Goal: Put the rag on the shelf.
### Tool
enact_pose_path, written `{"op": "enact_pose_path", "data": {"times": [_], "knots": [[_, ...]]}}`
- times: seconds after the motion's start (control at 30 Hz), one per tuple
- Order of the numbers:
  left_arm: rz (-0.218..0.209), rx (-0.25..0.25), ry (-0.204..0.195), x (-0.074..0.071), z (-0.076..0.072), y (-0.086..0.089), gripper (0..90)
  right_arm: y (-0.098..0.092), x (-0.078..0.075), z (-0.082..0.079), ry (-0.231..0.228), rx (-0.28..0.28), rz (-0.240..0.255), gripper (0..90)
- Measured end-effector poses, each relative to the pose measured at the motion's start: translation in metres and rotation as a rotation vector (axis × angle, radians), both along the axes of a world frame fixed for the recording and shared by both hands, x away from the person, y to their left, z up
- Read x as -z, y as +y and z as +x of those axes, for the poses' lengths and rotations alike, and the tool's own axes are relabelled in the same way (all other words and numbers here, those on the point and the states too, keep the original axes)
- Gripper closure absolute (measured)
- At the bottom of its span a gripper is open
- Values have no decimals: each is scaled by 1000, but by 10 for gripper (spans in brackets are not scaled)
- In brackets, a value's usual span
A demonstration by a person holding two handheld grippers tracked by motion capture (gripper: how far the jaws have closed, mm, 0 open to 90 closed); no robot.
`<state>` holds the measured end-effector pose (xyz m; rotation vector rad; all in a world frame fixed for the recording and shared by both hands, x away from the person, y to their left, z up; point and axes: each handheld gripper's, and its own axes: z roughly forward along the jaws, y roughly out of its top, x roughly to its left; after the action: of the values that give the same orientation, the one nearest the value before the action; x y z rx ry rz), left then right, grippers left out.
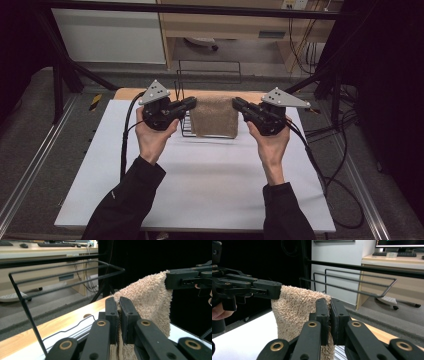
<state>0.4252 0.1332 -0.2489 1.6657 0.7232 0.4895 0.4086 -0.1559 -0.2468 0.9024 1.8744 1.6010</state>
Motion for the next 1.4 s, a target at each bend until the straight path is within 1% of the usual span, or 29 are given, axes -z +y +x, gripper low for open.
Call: {"op": "enact_pose_path", "data": {"times": [0.5, 0.6, 0.67, 0.8, 0.97, 1.2, 1.4], "knots": [[-25, -26, -57, -27, 9, 4, 853, 7, -26, 8, -52, 13, 16, 859], [-34, -27, -62, -32, 11, 5, 853, 8, -31, 10, -62, 15, 20, 859], [-26, -30, -69, -36, 12, 4, 853, 8, -35, 12, -66, 18, 24, 859], [-32, -34, -77, -41, 15, 4, 853, 9, -42, 16, -74, 24, 22, 859], [-40, -41, -82, -45, 18, 4, 852, 10, -47, 19, -83, 30, 22, 859], [-55, -51, -75, -49, 27, 5, 852, 12, -52, 26, -86, 32, 28, 860], [-50, -57, -79, -55, 35, 6, 852, 14, -57, 33, -91, 37, 20, 860]]}}
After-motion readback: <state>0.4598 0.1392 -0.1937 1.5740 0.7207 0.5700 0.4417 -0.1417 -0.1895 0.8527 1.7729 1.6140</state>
